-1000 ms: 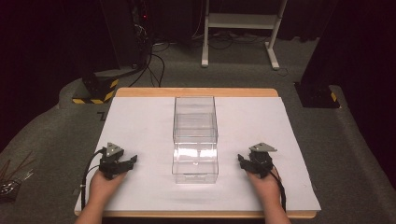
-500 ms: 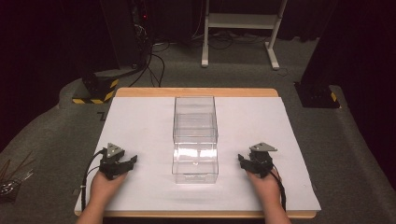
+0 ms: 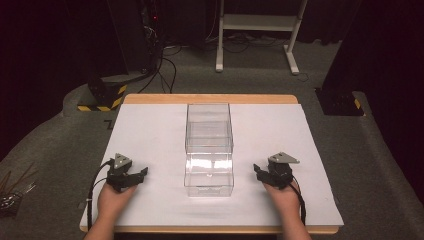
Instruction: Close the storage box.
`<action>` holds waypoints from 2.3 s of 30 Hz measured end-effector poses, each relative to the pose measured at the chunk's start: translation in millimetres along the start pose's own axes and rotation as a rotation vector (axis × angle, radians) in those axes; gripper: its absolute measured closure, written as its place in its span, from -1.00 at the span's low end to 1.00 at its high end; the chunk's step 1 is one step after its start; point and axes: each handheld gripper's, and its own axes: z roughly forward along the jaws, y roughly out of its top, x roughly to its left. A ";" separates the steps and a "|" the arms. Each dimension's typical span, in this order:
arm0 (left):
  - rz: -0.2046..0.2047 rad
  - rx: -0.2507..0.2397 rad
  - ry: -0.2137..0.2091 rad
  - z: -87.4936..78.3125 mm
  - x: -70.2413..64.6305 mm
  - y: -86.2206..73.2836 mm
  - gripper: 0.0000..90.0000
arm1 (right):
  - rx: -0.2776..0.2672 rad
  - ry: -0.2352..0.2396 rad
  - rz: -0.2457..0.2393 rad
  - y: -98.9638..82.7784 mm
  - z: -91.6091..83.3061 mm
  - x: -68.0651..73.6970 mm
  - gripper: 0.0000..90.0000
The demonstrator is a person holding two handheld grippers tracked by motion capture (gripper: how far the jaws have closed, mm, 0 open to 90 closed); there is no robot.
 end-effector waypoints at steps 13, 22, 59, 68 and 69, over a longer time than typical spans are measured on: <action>-0.004 0.004 -0.002 0.0 0.9 0.4 -0.37 | -0.093 0.045 -0.051 10.5 -19.7 18.5 -0.39; -0.002 0.000 0.004 -0.1 0.4 0.1 -0.34 | -0.158 0.065 -0.084 11.9 -36.3 37.2 -0.51; 0.010 0.008 0.004 -0.4 -0.4 0.8 -0.41 | -0.294 0.259 -0.088 22.7 -67.7 83.9 -0.57; 0.004 0.006 0.001 0.0 -0.2 0.8 -0.41 | -0.276 0.303 -0.106 19.2 -65.8 94.4 -0.58; 0.004 0.006 0.001 0.0 -0.2 0.8 -0.41 | -0.276 0.303 -0.106 19.2 -65.8 94.4 -0.58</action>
